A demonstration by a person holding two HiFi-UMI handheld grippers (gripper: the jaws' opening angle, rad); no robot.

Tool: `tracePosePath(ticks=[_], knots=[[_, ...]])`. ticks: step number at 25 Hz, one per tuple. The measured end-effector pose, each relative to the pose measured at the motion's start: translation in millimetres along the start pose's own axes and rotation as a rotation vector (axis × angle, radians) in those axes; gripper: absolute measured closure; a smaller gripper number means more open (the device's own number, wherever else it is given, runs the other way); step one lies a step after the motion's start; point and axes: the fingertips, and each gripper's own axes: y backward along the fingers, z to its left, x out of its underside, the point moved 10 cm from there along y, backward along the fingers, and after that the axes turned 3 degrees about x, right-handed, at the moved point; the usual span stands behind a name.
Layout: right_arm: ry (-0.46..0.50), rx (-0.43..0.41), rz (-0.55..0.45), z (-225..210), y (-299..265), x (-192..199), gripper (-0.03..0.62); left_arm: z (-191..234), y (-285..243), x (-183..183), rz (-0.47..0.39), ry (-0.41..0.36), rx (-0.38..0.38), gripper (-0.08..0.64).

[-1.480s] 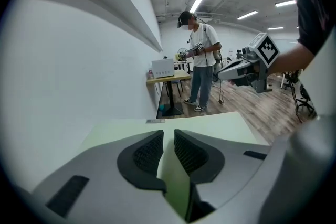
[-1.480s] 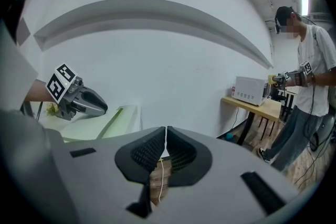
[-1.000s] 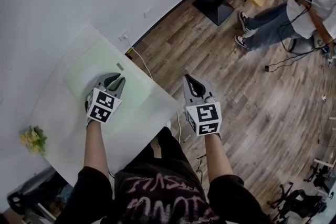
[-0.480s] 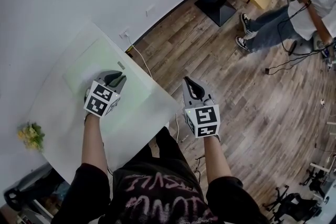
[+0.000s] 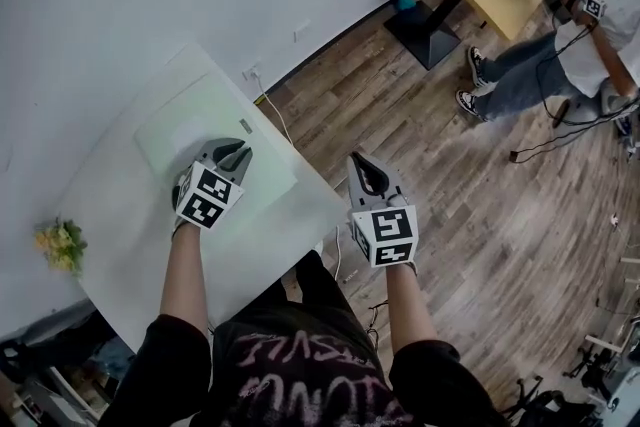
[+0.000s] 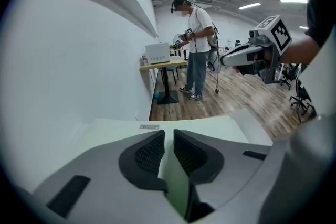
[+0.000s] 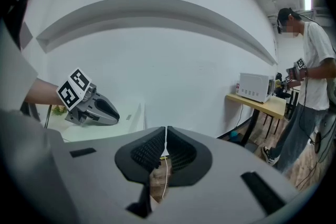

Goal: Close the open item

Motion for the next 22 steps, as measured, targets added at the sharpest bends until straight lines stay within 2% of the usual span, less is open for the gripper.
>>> tracePosePath(ticks=[7,13,22], knots=[[0.007,-0.043,-0.036,10,-3,-17,0.566,2,48,6,-0.151,0.134,-0.122,0.492],[0.035,-0.106,-0.061,32,-10,-32,0.566,-3,86,22,-0.198,0.223,-0.221,0.509],[0.045,-0.255,-0.112,70,-15,-64,0.566,-22,159,47,-0.257,0.359,-0.407,0.54]])
